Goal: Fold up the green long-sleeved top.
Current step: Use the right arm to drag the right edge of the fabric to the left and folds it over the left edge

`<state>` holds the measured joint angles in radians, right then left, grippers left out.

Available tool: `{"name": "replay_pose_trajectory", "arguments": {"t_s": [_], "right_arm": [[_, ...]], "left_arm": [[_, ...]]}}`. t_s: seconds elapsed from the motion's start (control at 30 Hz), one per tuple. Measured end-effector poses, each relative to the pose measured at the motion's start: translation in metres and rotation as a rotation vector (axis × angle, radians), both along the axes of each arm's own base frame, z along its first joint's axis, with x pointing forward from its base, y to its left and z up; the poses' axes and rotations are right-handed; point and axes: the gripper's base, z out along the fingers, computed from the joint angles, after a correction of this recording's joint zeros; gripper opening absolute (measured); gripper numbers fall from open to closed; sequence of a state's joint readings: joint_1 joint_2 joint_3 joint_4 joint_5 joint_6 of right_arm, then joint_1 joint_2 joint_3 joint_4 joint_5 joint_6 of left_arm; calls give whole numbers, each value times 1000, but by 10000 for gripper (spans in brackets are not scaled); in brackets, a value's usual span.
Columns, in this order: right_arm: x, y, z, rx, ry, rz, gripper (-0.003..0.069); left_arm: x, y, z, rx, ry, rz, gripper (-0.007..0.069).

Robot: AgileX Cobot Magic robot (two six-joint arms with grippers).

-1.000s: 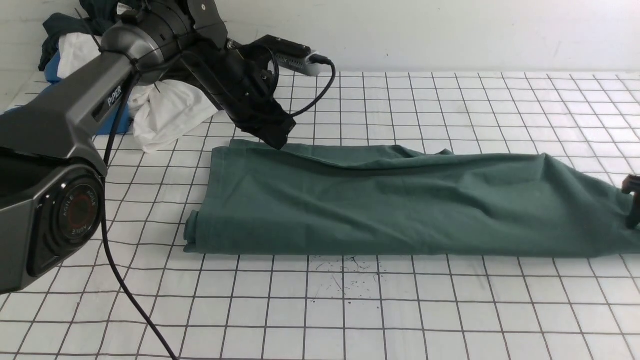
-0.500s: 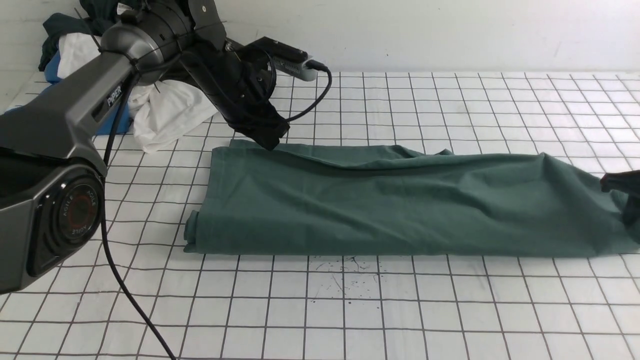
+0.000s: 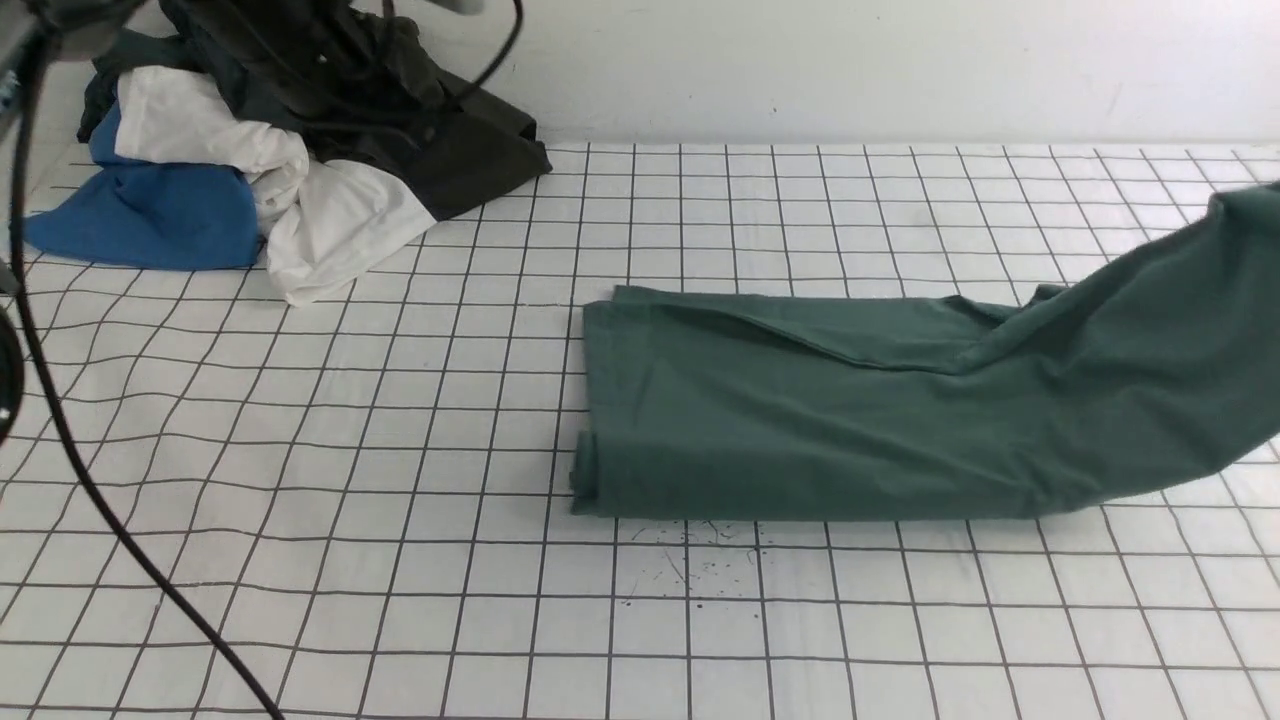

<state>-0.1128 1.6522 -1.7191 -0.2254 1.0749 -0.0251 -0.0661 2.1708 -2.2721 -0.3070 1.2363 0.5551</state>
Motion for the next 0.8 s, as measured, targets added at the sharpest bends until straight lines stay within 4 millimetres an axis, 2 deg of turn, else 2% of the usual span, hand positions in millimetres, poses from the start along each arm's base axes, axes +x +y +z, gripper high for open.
{"name": "replay_pose_trajectory", "arguments": {"t_s": [0.07, 0.13, 0.17, 0.2, 0.23, 0.27, 0.33, 0.37, 0.4, 0.43, 0.47, 0.57, 0.67, 0.7, 0.8], "right_arm": [[3, 33, 12, 21, -19, 112, 47], [11, 79, 12, 52, -11, 256, 47], [11, 85, 13, 60, -12, 271, 47], [20, 128, 2, 97, 16, 390, 47], [24, 148, -6, 108, 39, 436, 47], [29, 177, -20, 130, 70, 504, 47], [33, 200, -33, 147, 95, 553, 47], [39, 240, -55, 180, 125, 630, 47], [42, 260, -68, 195, 141, 661, 47], [42, 264, -72, 194, 150, 665, 47], [44, 291, -89, 215, 165, 701, 47], [46, 326, -115, 218, 195, 750, 54], [48, 341, -128, 231, 212, 768, 87], [48, 343, -128, 238, 212, 771, 99], [49, 348, -120, 273, 193, 779, 209]], "left_arm": [[-1, 4, 4, -4, -6, 11, -7], [-1, 7, 5, -13, -3, 26, -7], [-1, 7, 5, -15, -2, 29, -7], [-2, 8, 5, -22, 2, 35, -7], [-2, 8, 5, -26, 4, 35, -7], [-2, 7, 5, -34, 6, 35, -7], [-2, 8, 5, -39, 8, 36, -7], [-2, 7, 5, -49, 9, 34, -7], [-2, 7, 6, -52, 9, 33, -7], [-2, 7, 6, -52, 9, 33, -7], [-2, 7, 6, -54, 11, 36, -7], [-2, 7, 5, -50, 12, 36, -7], [-2, 7, 5, -47, 13, 36, -7], [-2, 7, 5, -47, 13, 36, -7], [-2, 7, 5, -46, 14, 36, -7]]}}
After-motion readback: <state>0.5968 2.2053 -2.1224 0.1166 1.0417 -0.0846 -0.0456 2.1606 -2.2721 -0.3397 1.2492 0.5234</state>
